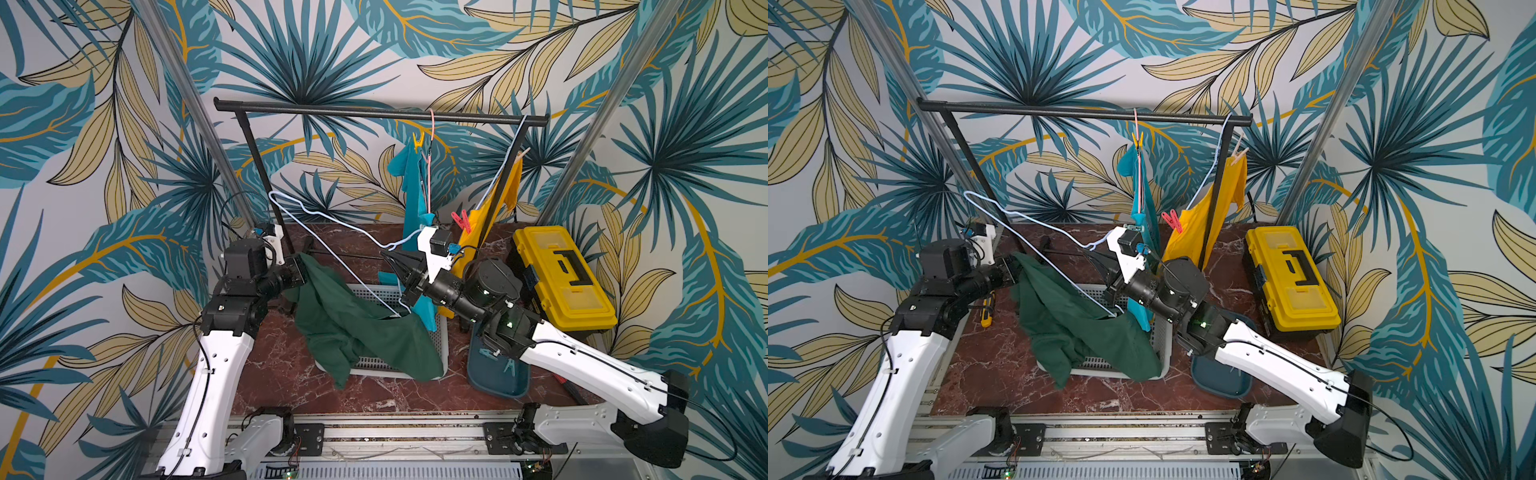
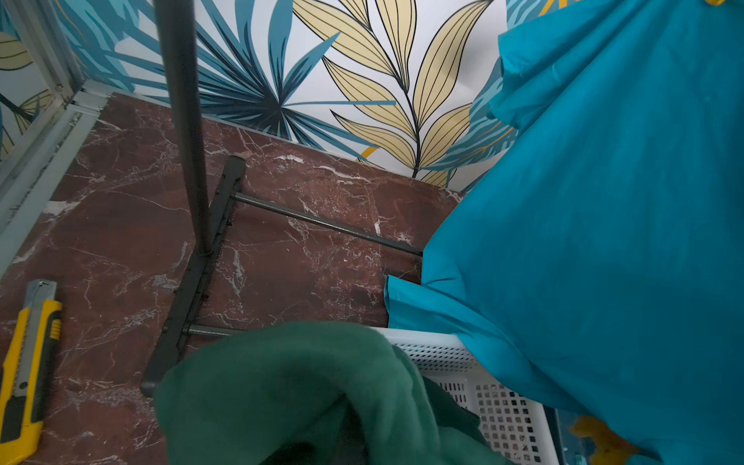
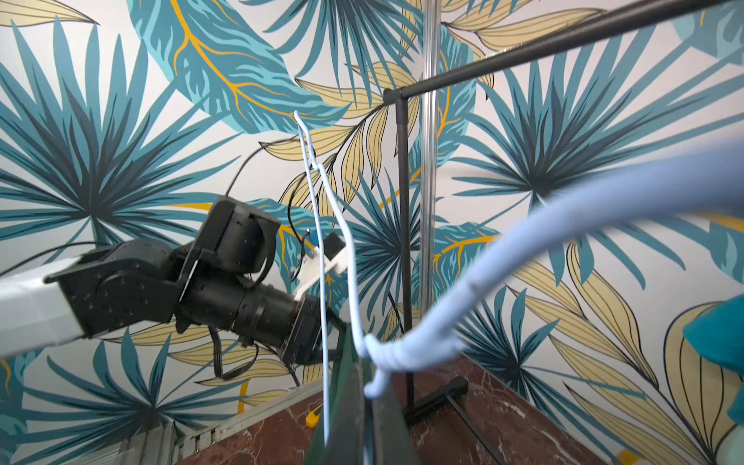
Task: Remove the clothespins securing t-shirts to the hanger
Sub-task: Remove the T-shirt from the hanger, then place the T-shirt in the basket.
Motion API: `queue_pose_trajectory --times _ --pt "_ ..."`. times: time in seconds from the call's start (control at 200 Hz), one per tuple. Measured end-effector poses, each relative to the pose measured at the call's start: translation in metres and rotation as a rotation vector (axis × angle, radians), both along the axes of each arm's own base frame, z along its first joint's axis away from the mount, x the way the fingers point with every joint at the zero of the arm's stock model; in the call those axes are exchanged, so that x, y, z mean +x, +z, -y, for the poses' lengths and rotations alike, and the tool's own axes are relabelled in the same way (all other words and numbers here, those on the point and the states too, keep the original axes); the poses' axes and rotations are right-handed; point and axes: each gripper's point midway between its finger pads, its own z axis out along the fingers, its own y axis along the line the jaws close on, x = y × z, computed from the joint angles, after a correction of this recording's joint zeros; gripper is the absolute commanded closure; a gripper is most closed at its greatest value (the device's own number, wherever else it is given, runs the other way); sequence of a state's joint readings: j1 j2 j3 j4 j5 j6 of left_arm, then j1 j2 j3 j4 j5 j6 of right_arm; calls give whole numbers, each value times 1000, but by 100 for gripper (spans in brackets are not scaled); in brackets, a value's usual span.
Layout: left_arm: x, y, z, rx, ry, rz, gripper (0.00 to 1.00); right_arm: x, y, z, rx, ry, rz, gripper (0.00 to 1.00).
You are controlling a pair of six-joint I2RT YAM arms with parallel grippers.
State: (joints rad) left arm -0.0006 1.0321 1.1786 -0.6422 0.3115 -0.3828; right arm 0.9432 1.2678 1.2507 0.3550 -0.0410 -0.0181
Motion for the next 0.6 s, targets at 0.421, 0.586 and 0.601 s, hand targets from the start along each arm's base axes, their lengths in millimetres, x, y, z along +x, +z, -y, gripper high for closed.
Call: queue_pose_trajectory --times 0.421,0.586,0.601 --pt "0 45 105 48 -304 125 100 -24 46 93 122 -217 88 100" --pt "-12 39 163 10 -428 136 100 -44 47 137 154 -277 89 100" --pt "-13 36 167 8 -433 133 100 -45 47 141 154 -282 88 100"
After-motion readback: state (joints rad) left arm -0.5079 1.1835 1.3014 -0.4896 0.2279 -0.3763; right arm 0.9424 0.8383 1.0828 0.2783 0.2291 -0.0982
